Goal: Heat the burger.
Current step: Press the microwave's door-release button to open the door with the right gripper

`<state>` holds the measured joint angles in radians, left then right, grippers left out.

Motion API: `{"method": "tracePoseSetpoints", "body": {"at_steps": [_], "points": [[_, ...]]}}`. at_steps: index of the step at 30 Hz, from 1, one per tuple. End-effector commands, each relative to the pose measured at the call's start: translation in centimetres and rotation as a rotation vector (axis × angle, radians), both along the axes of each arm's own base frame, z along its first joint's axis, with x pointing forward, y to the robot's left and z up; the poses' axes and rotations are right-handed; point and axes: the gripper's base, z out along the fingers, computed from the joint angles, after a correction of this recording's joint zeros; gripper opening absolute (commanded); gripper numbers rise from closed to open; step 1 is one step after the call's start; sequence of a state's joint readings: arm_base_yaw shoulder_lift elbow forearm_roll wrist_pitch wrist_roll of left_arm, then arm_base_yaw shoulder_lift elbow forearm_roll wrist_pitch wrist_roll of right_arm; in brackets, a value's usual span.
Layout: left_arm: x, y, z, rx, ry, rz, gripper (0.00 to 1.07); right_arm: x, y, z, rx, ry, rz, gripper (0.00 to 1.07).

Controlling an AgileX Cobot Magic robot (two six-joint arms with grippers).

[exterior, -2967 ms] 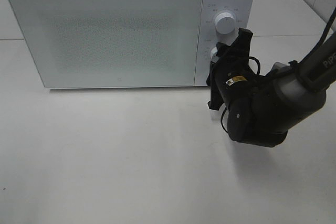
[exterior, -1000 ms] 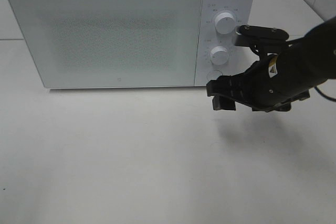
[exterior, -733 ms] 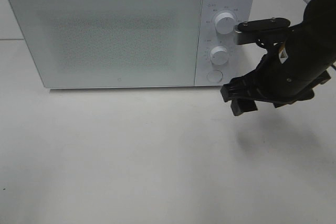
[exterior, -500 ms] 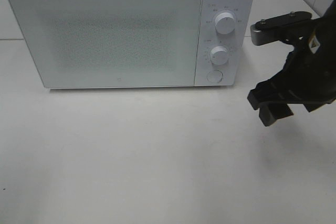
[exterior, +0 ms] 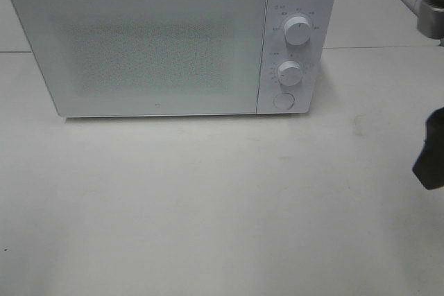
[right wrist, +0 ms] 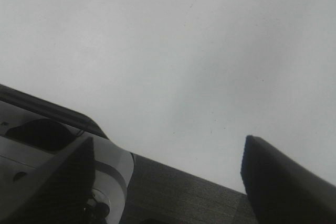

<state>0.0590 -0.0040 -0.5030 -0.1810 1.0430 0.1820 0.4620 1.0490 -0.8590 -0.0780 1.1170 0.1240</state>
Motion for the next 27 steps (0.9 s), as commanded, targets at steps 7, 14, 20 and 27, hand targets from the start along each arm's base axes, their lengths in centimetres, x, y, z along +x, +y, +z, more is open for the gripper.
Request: {"method": "tracePoseSetpoints", "body": {"at_steps": [7,14,20,27], "points": [[-0.3,0.0,-0.1,-0.006,-0.019,0.0,1.0,-6.1,-3.0,1.1,0.065,-0.146,0.03,0.75],[-0.3,0.0,-0.1,-0.006,-0.019,0.0,1.0,-10.8,-5.8,0.5,0.136,-0.359,-0.015,0.75],[-0.3,0.0,-0.1,-0.006,-0.019,0.0,1.0,-13.5,-7.7,-1.0,0.109,-0.53,-0.165,0.75],[-0.3,0.0,-0.1,-0.006,-0.019,0.0,1.0,-15.5,-8.1,-1.6,0.13,-0.709,-0.264,0.75]]}}
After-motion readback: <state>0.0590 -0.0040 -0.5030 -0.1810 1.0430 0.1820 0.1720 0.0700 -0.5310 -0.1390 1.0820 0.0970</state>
